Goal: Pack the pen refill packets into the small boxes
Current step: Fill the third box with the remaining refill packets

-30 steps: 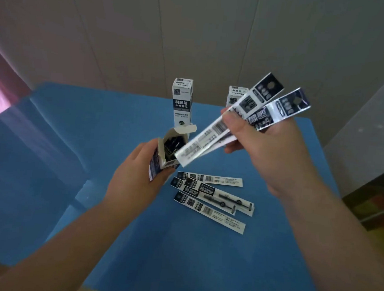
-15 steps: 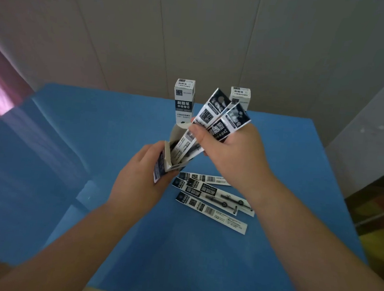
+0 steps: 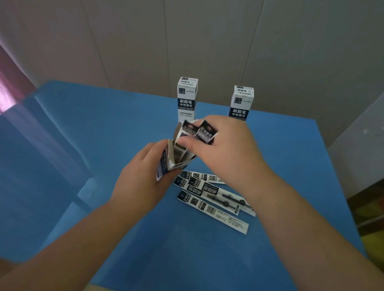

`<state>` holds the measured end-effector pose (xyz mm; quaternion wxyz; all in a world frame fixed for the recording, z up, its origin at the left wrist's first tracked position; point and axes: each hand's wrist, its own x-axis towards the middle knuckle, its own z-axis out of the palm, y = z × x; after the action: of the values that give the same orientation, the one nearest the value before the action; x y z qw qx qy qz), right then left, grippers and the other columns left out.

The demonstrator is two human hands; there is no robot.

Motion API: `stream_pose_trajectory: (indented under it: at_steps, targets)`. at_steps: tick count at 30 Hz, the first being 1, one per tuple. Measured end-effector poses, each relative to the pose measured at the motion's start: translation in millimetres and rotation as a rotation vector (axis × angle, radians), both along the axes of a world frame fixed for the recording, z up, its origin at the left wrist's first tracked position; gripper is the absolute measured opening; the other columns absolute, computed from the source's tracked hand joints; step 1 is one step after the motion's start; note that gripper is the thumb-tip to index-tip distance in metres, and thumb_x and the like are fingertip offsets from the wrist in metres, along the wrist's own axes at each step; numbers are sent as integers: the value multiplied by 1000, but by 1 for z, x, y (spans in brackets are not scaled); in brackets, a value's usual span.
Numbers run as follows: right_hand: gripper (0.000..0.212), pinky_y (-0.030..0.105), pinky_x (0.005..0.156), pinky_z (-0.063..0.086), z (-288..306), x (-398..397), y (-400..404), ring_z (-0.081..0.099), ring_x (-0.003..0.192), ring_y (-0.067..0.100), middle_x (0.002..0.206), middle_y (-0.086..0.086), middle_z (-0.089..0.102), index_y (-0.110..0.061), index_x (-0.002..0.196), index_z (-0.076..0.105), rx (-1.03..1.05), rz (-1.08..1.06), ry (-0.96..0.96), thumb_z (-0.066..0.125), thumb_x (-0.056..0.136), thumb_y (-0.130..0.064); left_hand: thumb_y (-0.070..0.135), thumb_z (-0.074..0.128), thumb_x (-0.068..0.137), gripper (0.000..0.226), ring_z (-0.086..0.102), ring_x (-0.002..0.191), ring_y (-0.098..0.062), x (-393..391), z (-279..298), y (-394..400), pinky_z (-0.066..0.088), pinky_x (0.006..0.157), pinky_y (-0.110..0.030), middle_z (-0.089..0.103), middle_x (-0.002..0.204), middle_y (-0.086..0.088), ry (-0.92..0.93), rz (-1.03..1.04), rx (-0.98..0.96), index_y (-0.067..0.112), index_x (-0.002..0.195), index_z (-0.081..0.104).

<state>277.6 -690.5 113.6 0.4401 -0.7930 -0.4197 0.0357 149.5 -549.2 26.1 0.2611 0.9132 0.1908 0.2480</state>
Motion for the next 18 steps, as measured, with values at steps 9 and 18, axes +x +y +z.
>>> stream_pose_trajectory:
  at_steps: [9,18]
  targets:
    - [13,27,55,42,4,3,7,58,67,4,72,-14,66,-33,86,76,-270,17,-200,71,86,-45,44,65,85,40,54,99,-4,2,1,0,45,71,-25,55,115,21,-9,0,-19,39,122,51]
    - [14,28,57,47,18,-4,28,64,75,21,76,-4,65,-28,88,77,-619,97,-358,63,90,-26,35,76,87,42,56,98,-7,2,-2,-1,45,70,-26,54,113,22,-11,-1,23,38,121,52]
